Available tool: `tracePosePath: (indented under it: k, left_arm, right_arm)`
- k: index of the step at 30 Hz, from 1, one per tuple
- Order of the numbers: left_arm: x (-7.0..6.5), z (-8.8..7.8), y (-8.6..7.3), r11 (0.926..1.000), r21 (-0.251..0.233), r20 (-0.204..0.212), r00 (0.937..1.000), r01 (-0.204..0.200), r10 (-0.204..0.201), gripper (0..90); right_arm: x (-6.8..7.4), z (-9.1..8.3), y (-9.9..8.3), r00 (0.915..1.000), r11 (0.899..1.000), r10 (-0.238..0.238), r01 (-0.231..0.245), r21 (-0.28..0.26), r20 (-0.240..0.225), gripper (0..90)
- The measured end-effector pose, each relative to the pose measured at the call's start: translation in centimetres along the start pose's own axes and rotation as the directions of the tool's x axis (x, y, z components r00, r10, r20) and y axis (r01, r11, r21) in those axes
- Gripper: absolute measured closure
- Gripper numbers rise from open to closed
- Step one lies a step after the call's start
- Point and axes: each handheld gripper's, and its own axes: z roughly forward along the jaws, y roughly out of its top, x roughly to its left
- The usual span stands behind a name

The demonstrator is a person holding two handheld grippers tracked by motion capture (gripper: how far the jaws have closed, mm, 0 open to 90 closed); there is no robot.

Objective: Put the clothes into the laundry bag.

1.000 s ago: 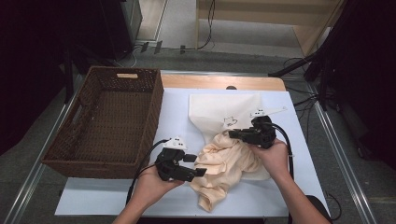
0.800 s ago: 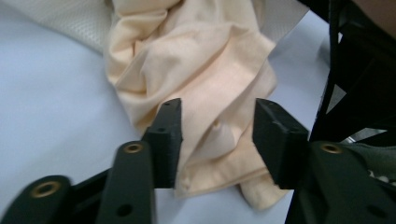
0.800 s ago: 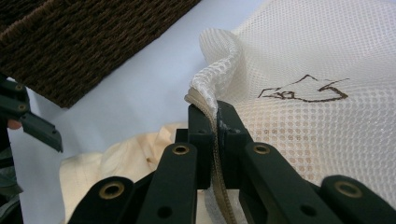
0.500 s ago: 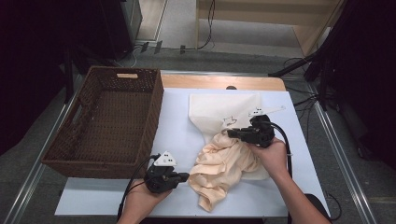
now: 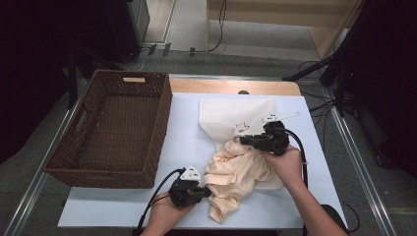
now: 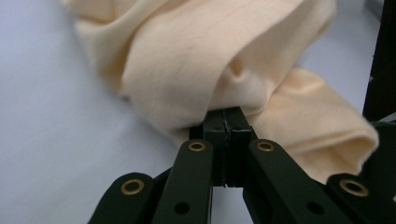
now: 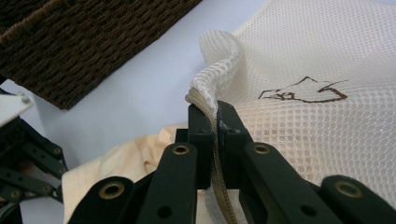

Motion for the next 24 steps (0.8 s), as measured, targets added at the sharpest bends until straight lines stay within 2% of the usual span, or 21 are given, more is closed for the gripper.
tracePosePath:
  k: [2,9,16,19,21,24]
  left_arm:
    - [-0.3,0.7,0.5,0.9998,-0.011,-0.007,0.9998,-0.016,0.016,90.0]
    - [-0.4,2.1,2.4,0.9974,-0.073,-0.012,0.9999,0.004,-0.005,90.0]
    - [-0.3,2.2,4.2,0.9923,-0.122,-0.03,0.9994,-0.02,0.016,90.0]
    - [-0.3,2.2,4.9,0.9915,-0.127,-0.048,0.9987,-0.027,0.021,90.0]
    - [-0.2,2.2,5.4,0.9875,-0.155,-0.051,0.9985,-0.028,0.02,90.0]
    - [-0.2,2.1,6.1,0.9857,-0.164,-0.07,0.9971,-0.041,0.03,90.0]
  right_arm:
    - [0.1,0.0,0.0,1.0,1.0,-0.001,0.001,0.001,0.001,86.7]
    - [0.3,-0.1,-0.1,1.0,1.0,-0.002,0.002,0.006,0.003,86.7]
    - [0.4,-0.3,-0.2,1.0,1.0,-0.002,0.002,0.012,0.009,86.7]
    - [0.5,-0.3,-0.2,1.0,1.0,-0.003,0.003,0.014,0.005,86.7]
    - [0.8,-0.2,-0.2,1.0,1.0,-0.005,0.005,0.014,-0.002,86.8]
    - [1.1,-0.1,-0.2,0.9998,1.0,-0.018,0.019,0.019,-0.007,86.7]
